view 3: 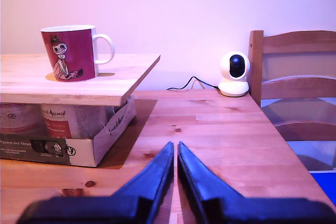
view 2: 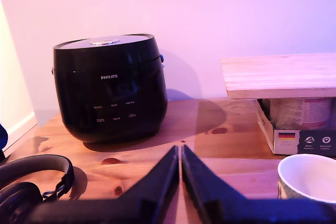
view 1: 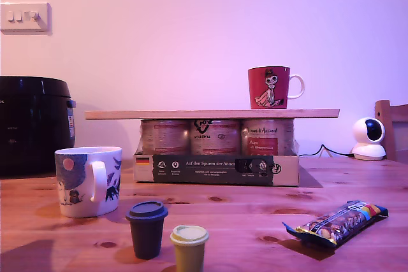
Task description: Slide the blue coffee cup to the right
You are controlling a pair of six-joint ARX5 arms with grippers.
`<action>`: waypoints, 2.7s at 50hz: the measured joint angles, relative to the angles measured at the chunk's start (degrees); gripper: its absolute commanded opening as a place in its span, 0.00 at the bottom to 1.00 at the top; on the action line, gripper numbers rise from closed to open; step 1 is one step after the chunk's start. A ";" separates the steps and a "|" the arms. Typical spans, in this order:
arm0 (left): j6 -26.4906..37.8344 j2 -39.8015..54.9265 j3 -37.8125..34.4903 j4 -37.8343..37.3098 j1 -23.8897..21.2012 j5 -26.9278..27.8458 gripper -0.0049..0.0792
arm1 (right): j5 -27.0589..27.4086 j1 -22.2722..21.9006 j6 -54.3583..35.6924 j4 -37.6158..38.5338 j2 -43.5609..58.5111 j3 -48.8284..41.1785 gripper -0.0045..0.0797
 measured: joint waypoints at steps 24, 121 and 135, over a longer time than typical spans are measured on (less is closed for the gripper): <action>-11.26 -0.02 4.09 6.80 -4.15 0.17 0.03 | -2.71 -1.57 8.00 0.48 0.04 8.50 0.04; -13.53 78.12 31.58 6.12 -4.09 16.04 0.03 | -12.04 -0.72 6.14 6.32 19.28 10.73 0.04; -13.53 83.60 36.79 4.74 -4.17 17.16 0.03 | -11.10 0.94 6.14 6.80 19.37 7.17 0.04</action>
